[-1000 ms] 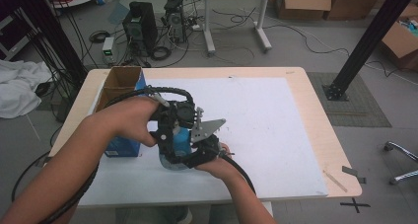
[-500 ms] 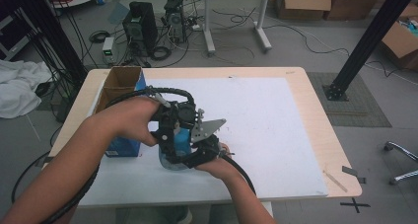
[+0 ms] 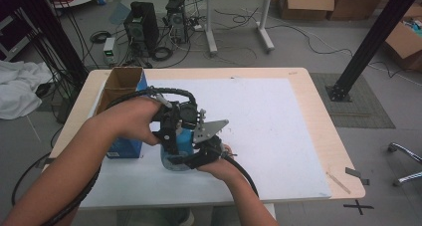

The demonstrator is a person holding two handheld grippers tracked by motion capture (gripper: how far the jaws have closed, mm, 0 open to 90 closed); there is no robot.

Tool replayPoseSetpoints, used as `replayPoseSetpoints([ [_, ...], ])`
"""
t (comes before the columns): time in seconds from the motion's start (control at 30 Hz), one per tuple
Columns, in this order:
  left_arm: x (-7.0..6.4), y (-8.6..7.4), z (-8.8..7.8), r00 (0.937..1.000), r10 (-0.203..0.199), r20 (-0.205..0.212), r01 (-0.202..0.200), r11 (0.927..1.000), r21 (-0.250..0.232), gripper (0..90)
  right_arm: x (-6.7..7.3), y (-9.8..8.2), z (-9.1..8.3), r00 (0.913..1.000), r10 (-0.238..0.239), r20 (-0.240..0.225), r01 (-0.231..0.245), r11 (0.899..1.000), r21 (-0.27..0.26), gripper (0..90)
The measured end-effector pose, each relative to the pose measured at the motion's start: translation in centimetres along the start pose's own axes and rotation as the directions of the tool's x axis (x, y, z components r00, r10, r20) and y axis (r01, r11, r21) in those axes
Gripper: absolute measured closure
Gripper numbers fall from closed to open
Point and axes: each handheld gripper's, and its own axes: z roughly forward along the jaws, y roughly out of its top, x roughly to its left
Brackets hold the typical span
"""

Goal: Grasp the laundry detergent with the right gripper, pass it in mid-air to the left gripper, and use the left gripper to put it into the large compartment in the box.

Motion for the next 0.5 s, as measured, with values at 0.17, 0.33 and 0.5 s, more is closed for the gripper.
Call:
replayPoseSetpoints([
  [0.17, 0.03, 0.03, 0.03, 1.0, -0.001, -0.003, 0.001, 1.0, 0.003, 30.9, -0.04, 0.0, -0.01, 1.0, -0.001, 0.0, 0.001, 1.0, -0.002, 44.8],
  [0.33, -0.01, 0.03, 0.02, 0.9999, -0.001, -0.011, 0.001, 1.0, 0.006, 33.3, -0.05, -0.02, 0.02, 1.0, 0.0, 0.0, 0.0, 1.0, -0.003, 44.8],
  [0.5, -0.04, 0.05, -0.03, 0.9999, 0.005, -0.011, -0.004, 0.9999, 0.014, 37.2, 0.01, -0.01, -0.02, 0.9999, 0.014, 0.001, -0.014, 1.0, 0.005, 44.9],
])
